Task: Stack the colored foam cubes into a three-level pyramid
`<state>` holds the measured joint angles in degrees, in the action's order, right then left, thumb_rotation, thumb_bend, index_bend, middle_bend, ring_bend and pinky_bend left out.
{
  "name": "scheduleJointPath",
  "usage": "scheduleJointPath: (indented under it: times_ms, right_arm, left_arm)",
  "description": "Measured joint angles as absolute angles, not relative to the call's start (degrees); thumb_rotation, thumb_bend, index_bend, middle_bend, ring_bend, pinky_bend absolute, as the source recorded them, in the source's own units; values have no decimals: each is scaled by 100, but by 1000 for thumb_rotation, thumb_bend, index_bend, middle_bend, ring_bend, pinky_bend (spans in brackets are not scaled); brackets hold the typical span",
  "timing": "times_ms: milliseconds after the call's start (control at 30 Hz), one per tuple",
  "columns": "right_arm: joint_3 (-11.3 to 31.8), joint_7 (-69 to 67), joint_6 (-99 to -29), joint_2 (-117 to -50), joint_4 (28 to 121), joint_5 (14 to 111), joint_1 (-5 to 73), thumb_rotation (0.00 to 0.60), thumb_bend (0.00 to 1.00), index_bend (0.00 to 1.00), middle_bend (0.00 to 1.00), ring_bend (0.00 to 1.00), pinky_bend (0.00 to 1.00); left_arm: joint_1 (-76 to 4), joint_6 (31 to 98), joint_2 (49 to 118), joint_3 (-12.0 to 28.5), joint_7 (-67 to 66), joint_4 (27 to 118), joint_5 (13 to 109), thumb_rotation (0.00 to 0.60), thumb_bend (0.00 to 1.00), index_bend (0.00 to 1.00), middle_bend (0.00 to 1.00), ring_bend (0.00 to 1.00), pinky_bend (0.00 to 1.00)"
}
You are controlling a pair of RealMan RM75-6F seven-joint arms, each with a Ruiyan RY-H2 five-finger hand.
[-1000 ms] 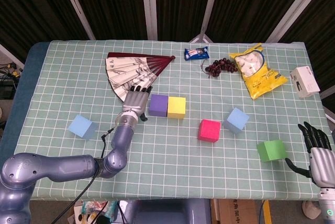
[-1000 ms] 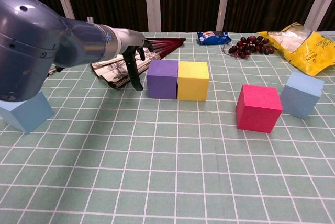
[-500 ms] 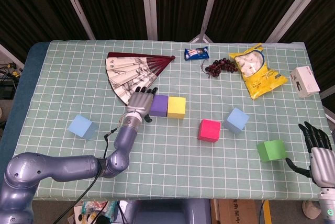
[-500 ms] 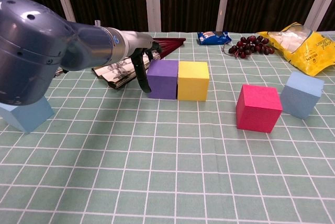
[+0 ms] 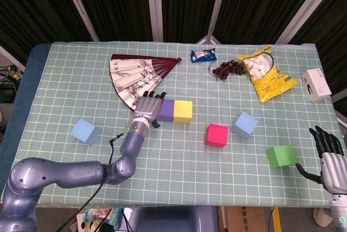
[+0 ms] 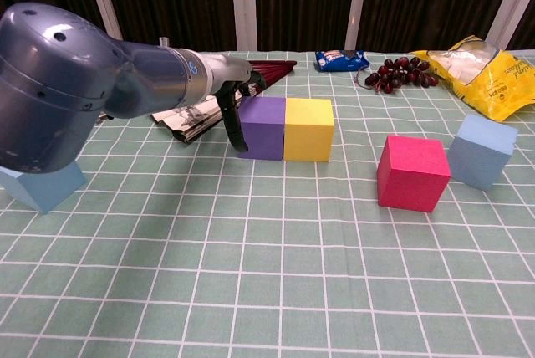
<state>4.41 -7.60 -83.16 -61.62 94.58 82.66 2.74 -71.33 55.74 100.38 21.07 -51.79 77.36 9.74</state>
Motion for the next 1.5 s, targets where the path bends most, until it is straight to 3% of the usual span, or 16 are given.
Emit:
scheduleJointPath:
  times_ms: [400,733,1133,1500]
  right_arm:
    - [442,-760,-8315,-6158,9464,8258,272,600,244,0,0,0,0]
    - [442,-774,-8315,-6155,9467,8266,274,600,244,0,0,0,0]
    - [428,-765,-8323,-6157,9478,8293,270,600,244,0,0,0,0]
    - [420,-763,-8341,-6153,9492,8308,260,600,244,0,0,0,0]
  left_arm:
    - [-7113,5689,9907,2072,-5107,7805,978,600,166,0,167,63,61]
    - [-6912,5984,9468,1984,-5072,8410,1000,600,166,0,172,63,61]
    - [-6461,6226,9034,1541,-4903,9256,1114,600,167,0,179,63,61]
    - [-6439,6170,9154,1444,-4795,9307,1211,600,167,0,180,63,60]
